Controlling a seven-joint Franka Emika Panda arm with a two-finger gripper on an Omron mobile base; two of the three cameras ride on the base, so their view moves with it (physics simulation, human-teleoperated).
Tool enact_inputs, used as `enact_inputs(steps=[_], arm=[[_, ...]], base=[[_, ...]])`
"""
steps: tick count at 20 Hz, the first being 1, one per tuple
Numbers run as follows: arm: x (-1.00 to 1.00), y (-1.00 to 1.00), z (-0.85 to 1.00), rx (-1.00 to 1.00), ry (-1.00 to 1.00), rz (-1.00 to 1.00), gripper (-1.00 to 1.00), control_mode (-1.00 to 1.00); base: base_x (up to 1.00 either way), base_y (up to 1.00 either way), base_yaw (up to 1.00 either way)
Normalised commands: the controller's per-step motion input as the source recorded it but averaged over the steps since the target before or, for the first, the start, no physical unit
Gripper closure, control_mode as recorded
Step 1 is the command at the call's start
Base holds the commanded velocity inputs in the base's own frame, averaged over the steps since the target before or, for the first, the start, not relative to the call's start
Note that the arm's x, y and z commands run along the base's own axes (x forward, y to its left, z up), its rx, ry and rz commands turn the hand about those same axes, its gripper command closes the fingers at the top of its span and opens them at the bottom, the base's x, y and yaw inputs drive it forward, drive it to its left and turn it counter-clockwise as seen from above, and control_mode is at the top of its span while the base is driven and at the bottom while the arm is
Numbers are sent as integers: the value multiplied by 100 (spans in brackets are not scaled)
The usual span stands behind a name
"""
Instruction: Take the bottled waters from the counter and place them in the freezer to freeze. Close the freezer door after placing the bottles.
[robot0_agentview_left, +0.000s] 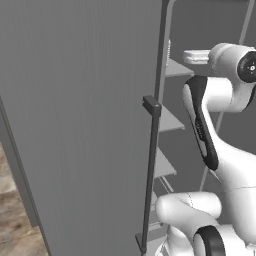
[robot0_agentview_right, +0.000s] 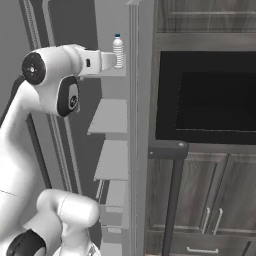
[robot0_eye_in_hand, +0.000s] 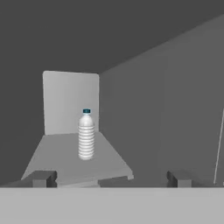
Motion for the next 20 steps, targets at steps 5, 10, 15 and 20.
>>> enact_inputs(steps=[5, 10, 15, 20], arm=[[-86, 0, 0, 1, 9, -17, -100, -100], [-70, 0, -7, 3, 16, -9, -100, -100], [-56, 0, -37, 9, 15, 1, -100, -100], [-56, 10, -46, 9, 17, 9, -100, -100]], base=[[0, 0, 0], [0, 0, 0], [0, 0, 0], [0, 0, 0]])
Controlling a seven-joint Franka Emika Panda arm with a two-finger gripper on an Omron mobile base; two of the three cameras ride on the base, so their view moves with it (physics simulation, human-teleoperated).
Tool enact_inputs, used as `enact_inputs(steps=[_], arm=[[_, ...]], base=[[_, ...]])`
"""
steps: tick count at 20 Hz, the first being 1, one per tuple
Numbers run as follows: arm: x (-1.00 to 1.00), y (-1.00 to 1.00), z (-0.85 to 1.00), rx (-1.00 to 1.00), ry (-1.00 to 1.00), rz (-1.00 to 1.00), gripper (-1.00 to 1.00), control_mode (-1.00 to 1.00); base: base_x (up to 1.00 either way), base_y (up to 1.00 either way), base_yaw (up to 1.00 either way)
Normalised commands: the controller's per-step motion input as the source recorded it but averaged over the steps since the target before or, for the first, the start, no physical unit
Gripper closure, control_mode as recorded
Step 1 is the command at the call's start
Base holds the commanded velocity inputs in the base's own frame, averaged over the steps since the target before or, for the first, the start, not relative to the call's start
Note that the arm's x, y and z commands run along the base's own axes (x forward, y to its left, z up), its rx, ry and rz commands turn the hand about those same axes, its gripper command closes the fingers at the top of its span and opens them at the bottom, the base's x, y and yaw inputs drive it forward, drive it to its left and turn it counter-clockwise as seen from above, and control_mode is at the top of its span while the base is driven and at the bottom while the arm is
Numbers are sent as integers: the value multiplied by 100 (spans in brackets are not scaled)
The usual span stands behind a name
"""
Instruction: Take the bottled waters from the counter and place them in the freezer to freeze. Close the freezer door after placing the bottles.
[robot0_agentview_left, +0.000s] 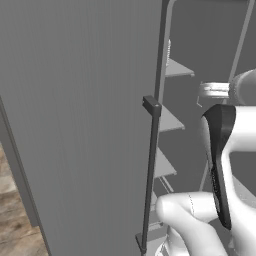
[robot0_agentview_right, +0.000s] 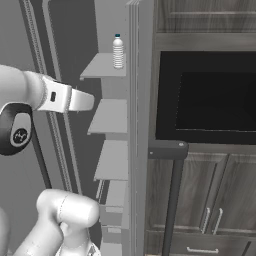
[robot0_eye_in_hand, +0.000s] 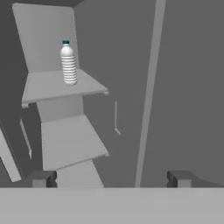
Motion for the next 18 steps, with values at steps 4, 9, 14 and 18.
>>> enact_inputs(steps=[4, 9, 14, 18], arm=[[-45, 33, -39, 2, 19, 10, -100, -100], [-35, 40, -12, 1, 23, 6, -100, -100], [-24, 36, 0, 0, 23, 1, -100, -100], [-17, 38, 0, 0, 25, 1, -100, -100]], base=[[0, 0, 0], [0, 0, 0], [0, 0, 0], [0, 0, 0]])
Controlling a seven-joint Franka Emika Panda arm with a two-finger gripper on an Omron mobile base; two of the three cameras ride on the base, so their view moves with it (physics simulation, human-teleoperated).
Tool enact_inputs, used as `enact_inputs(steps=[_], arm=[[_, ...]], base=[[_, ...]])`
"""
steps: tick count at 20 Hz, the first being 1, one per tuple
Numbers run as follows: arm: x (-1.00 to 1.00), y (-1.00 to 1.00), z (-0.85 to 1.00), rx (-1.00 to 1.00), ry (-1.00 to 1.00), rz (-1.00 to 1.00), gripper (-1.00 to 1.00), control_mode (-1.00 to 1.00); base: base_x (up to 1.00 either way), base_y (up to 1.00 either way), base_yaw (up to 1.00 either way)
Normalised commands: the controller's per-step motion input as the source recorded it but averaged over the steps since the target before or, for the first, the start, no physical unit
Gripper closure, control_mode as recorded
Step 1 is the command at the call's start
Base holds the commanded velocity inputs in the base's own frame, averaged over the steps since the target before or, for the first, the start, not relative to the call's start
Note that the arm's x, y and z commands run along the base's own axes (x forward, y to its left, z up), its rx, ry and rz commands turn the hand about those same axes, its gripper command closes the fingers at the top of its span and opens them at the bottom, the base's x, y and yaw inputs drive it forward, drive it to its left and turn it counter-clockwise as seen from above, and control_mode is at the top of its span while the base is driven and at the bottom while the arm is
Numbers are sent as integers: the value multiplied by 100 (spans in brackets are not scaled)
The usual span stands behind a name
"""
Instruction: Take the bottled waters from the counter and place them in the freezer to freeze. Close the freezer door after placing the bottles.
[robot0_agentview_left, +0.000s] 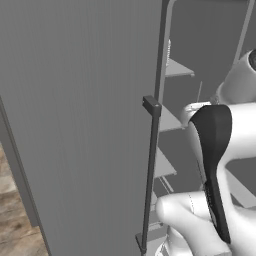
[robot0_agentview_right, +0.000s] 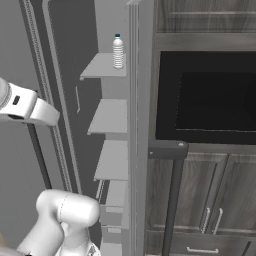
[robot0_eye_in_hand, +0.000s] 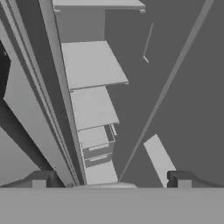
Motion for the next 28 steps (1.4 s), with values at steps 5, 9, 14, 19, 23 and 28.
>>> enact_inputs(steps=[5, 9, 14, 19, 23, 28], arm=[[-16, 34, -16, 0, 15, 0, -100, -100], [-8, 3, -48, 13, -3, 0, -100, -100], [0, 0, -58, 17, 0, 0, -100, -100], [0, 0, -52, 10, 1, 1, -100, -100], [0, 0, -20, 0, -2, 0, -100, -100], [0, 0, -8, 0, 2, 0, -100, -100]], base=[[0, 0, 0], [0, 0, 0], [0, 0, 0], [0, 0, 0], [0, 0, 0], [0, 0, 0]])
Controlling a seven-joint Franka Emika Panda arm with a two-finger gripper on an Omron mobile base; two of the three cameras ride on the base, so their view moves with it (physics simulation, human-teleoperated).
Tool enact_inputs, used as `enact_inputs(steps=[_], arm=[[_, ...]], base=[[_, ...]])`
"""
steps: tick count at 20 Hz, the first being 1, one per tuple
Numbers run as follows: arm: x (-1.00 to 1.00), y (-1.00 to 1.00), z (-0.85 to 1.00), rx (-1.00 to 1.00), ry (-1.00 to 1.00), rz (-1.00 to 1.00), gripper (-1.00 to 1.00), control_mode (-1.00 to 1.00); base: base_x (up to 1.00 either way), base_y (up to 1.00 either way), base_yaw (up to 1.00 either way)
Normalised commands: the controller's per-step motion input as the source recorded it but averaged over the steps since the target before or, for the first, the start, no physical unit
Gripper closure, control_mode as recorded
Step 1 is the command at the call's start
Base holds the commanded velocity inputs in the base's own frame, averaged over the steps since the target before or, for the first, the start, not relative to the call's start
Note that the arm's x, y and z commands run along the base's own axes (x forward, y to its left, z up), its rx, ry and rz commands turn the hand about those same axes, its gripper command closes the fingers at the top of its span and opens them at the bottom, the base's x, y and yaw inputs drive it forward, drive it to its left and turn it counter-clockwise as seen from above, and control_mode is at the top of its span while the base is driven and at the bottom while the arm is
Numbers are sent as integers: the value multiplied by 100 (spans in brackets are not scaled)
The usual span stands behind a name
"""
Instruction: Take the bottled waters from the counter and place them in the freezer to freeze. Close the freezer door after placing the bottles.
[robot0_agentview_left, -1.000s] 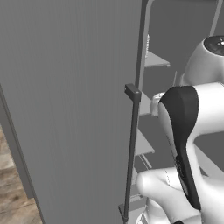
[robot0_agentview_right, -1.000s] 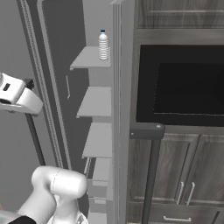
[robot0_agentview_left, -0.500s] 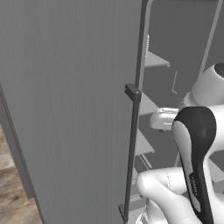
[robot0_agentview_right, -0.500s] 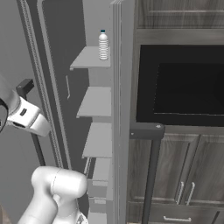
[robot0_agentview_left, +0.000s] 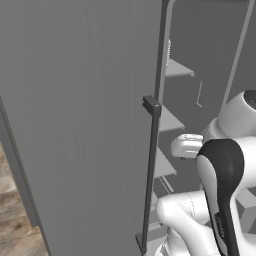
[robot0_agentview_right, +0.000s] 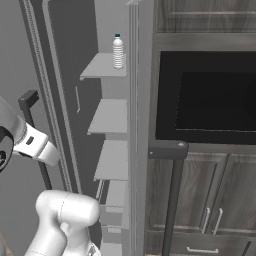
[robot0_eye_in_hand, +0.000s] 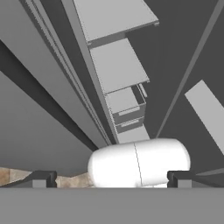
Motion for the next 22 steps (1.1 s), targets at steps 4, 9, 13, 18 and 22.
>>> enact_inputs(steps=[4, 9, 13, 18, 22], arm=[[0, 0, -5, 0, 0, 0, -100, -100], [0, 0, 0, 0, 0, 0, -100, -100], [0, 0, 0, 0, 0, 0, -100, -100], [-1, 0, 0, 0, 0, 0, -100, 100], [0, 0, 0, 0, 0, 0, -100, 100]], base=[[0, 0, 0], [0, 0, 0], [0, 0, 0], [-23, 2, 0], [-52, 31, 2]])
